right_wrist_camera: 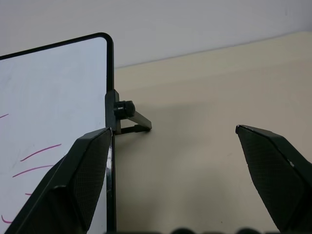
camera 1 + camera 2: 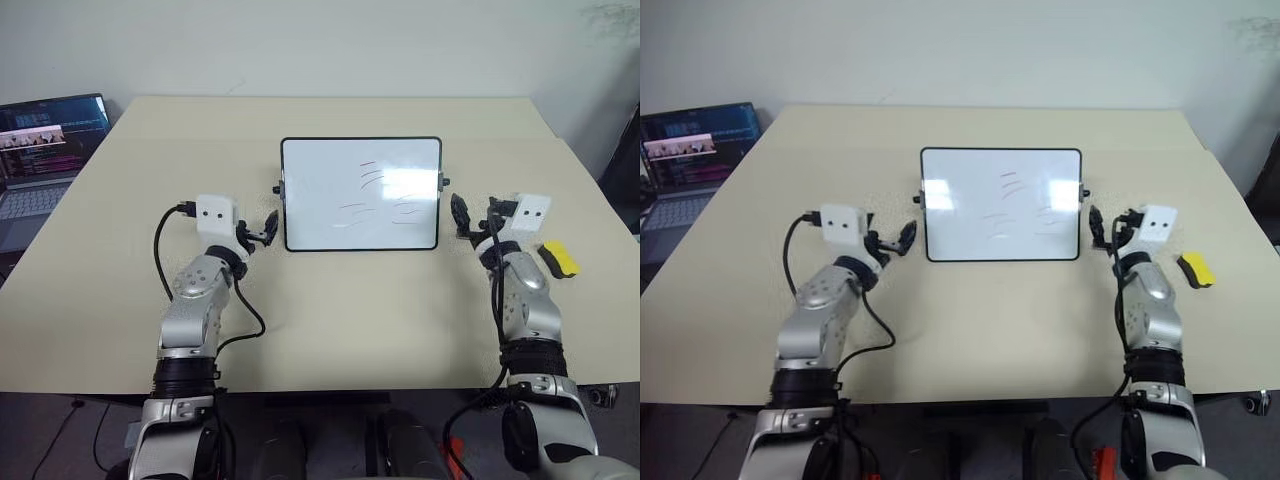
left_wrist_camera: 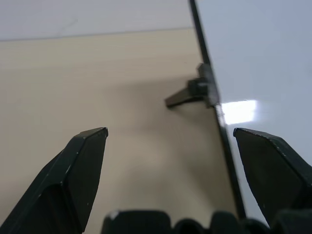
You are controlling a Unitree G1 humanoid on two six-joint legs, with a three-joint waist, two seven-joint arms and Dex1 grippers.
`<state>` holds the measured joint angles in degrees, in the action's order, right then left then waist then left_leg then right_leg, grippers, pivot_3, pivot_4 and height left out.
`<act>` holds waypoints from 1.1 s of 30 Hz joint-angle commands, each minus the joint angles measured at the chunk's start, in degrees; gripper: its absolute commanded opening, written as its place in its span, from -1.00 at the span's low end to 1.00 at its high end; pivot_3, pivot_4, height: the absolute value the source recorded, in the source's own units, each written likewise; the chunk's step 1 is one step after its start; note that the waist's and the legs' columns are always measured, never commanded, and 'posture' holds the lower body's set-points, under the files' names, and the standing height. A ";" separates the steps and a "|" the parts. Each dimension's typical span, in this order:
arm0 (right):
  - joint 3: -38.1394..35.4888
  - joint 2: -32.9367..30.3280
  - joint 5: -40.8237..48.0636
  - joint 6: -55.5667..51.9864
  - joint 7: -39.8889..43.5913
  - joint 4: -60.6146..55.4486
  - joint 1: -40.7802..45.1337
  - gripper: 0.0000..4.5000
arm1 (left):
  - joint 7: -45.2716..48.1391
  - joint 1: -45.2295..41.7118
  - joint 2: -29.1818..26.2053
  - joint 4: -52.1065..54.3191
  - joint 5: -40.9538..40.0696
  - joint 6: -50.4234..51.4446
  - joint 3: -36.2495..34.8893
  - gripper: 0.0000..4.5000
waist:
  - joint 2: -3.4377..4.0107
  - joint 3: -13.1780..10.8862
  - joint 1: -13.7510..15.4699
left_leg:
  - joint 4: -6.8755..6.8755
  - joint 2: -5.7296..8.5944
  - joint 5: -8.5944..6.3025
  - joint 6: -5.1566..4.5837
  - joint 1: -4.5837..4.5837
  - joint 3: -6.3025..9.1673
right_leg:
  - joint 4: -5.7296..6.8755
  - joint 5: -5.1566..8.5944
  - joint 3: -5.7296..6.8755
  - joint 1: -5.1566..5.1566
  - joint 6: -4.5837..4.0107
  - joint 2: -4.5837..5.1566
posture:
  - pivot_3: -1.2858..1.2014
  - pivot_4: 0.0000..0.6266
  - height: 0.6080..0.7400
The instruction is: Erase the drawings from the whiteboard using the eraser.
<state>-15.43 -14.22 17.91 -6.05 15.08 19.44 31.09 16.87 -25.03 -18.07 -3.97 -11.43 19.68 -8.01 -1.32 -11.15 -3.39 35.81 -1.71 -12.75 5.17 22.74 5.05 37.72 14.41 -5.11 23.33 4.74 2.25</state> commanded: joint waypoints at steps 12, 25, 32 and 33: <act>1.88 -5.02 -2.03 -7.02 0.99 -8.34 -1.86 0.98 | 19.35 -4.98 -4.96 6.51 -7.30 9.40 7.71 1.00 | 0.00 0.00 0.01 | 0.01 0.00 0.00 0.00 0.01 0.00 | -0.01 0.01 0.00 0.00 0.01 0.00 | 0.03 -0.52 1.00; 0.86 -7.57 -2.33 -9.72 -1.04 -14.63 -5.32 0.98 | 32.34 -8.74 -3.42 4.66 -9.62 12.39 16.36 1.00 | 0.00 0.00 0.02 | 0.00 0.00 0.00 -0.01 0.03 -0.01 | -0.05 0.02 -0.01 0.00 0.03 0.00 | 0.03 -0.52 1.00; -4.05 -13.60 -0.58 -14.67 -0.89 -17.75 -7.85 0.98 | 37.26 -13.40 0.55 0.02 -10.31 11.64 18.59 1.00 | 0.00 0.00 0.15 | 0.02 0.02 -0.01 -0.01 0.05 -0.01 | -0.08 0.04 -0.01 0.00 0.05 0.00 | 0.03 -0.52 1.00; -5.21 -14.61 0.47 -16.21 -0.22 -17.91 -8.43 0.98 | 38.22 -13.84 0.92 -0.10 -10.40 11.78 19.00 1.00 | 0.00 0.00 0.14 | 0.01 0.02 -0.01 -0.02 0.06 -0.01 | -0.09 0.03 -0.01 0.00 0.04 0.00 | 0.03 -0.52 1.00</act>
<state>-17.87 -27.21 16.79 -20.66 13.91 4.26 23.17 53.31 -37.09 -17.70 -4.74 -20.36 32.07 10.07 -1.32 -11.15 -3.25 35.82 -1.69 -12.77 5.15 22.80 5.03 37.61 14.44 -5.12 23.33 4.77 2.25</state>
